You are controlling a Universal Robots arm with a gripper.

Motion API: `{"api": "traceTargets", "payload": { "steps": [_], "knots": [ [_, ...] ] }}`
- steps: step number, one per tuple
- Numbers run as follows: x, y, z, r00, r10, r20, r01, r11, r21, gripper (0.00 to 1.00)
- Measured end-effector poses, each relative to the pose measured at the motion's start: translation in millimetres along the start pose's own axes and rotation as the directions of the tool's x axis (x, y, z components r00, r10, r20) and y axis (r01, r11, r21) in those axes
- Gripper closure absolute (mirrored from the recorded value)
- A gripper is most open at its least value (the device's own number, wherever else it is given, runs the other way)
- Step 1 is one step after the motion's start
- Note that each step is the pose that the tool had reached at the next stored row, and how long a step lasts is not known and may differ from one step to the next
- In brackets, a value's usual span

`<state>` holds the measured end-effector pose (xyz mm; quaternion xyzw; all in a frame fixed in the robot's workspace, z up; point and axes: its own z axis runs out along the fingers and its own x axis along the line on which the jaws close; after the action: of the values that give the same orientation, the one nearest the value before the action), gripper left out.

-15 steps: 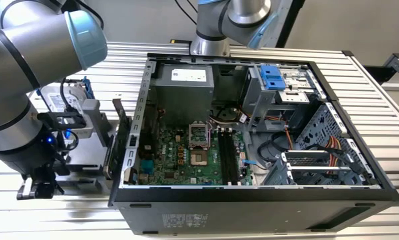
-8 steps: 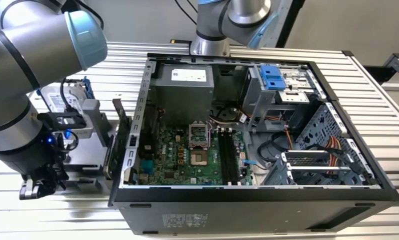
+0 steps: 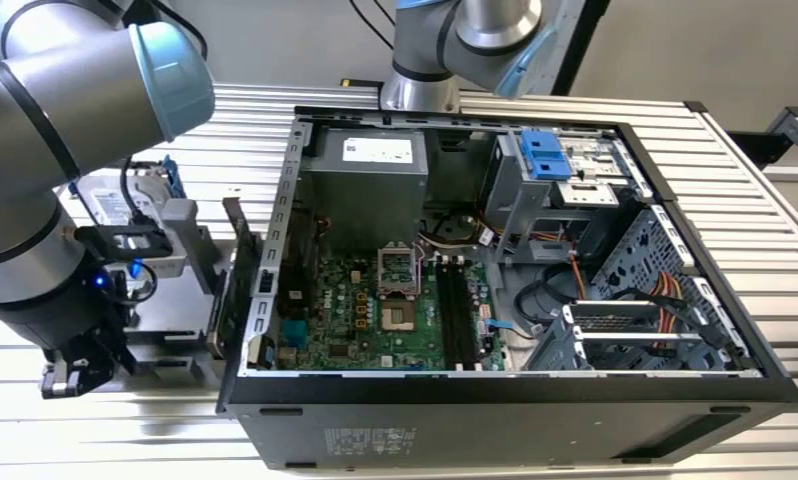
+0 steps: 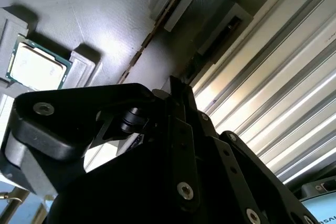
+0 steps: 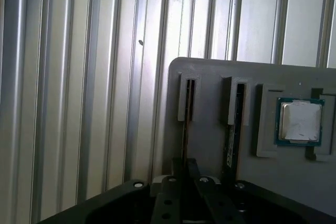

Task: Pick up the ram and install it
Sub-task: 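Pick up the ram and move it above insertion slot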

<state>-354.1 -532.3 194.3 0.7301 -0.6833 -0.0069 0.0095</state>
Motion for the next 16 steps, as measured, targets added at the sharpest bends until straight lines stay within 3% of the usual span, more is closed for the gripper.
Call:
{"api": "traceTargets", "payload": {
  "steps": [16],
  "knots": [
    [0.5, 0.0, 0.7, 1.0, 0.0, 0.0001, 0.0, 1.0, 0.0, 1.0]
  ]
}}
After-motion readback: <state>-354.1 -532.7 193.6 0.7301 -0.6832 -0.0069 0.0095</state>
